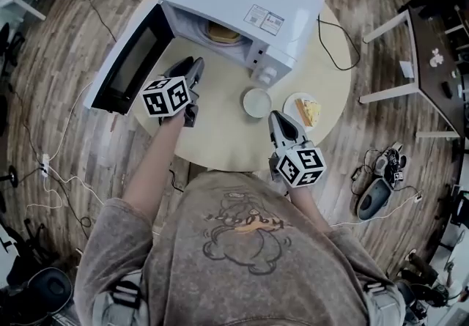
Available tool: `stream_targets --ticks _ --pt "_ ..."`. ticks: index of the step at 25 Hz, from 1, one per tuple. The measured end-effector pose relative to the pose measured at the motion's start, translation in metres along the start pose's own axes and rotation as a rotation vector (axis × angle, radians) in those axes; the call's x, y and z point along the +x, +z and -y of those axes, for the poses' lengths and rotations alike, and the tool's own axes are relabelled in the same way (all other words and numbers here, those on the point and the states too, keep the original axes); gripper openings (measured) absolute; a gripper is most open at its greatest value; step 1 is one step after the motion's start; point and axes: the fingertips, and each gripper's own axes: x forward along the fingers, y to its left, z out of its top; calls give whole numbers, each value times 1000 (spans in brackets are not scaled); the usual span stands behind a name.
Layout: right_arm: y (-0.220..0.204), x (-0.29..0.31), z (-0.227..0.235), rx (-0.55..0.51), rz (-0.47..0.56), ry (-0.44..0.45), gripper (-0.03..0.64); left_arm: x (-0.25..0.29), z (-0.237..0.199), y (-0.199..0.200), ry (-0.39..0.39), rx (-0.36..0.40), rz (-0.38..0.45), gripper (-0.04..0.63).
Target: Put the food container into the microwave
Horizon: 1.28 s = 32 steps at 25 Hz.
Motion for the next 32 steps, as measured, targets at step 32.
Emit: stream_targets --ticks 32 --pt "-6 -15 -11 -126 -10 153 2 -156 70 -70 108 219 197 68"
